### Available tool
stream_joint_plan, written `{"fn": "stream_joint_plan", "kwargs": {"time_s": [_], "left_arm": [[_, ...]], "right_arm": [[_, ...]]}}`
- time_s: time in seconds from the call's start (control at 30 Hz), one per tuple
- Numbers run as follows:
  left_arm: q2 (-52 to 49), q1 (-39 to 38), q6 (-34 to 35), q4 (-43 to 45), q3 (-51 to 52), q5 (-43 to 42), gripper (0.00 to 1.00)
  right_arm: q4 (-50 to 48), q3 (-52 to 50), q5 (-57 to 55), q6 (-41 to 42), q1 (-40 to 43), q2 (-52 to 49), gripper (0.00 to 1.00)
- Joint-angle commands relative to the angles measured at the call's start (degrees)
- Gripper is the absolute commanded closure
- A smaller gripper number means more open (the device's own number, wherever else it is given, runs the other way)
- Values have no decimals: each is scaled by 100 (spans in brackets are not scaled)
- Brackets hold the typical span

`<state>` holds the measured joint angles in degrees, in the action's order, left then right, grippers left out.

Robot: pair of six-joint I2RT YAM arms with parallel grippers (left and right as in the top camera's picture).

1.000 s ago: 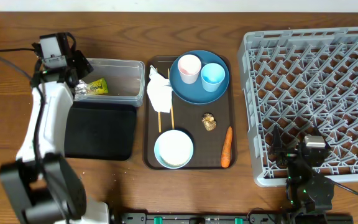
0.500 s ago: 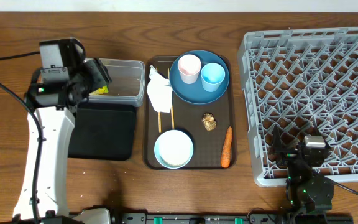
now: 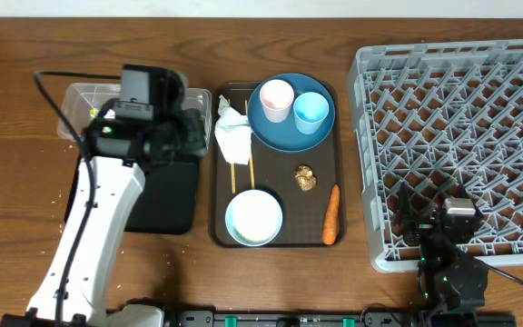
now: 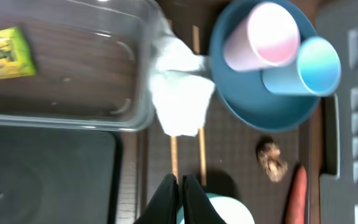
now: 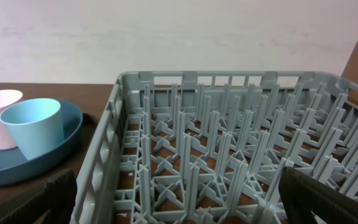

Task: Sort waste into correct bins and load items into the dishwasher rack
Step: 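Move the left gripper back to the tray and grasp the white tissue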

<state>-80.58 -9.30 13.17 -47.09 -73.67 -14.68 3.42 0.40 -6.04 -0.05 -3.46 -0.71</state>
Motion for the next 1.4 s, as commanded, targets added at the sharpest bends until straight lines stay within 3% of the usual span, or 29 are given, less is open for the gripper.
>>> {"fn": "stream_joint_plan", "kwargs": {"time_s": [0.0,0.1,0.33,0.8,1.23,1.37], "left_arm": [[-76,-275,-153,-22,-15,330,93],[-79,-516,-146,-20,31,667,70],[-267,-870,0,57,37,750,62],[-1576,-1097,57,721,37,837,55],[-2282,-1469,9,1362,37,2094,55],[-2437,-1467,-140,1447,37,2120,54]], "right_arm": [[17,-9,-57,24,39,4,1],[17,-9,-57,24,39,4,1],[17,-9,-57,24,39,7,1],[17,-9,-57,24,39,7,1],[17,-9,-57,24,39,4,1],[17,-9,-57,24,39,4,1]]}}
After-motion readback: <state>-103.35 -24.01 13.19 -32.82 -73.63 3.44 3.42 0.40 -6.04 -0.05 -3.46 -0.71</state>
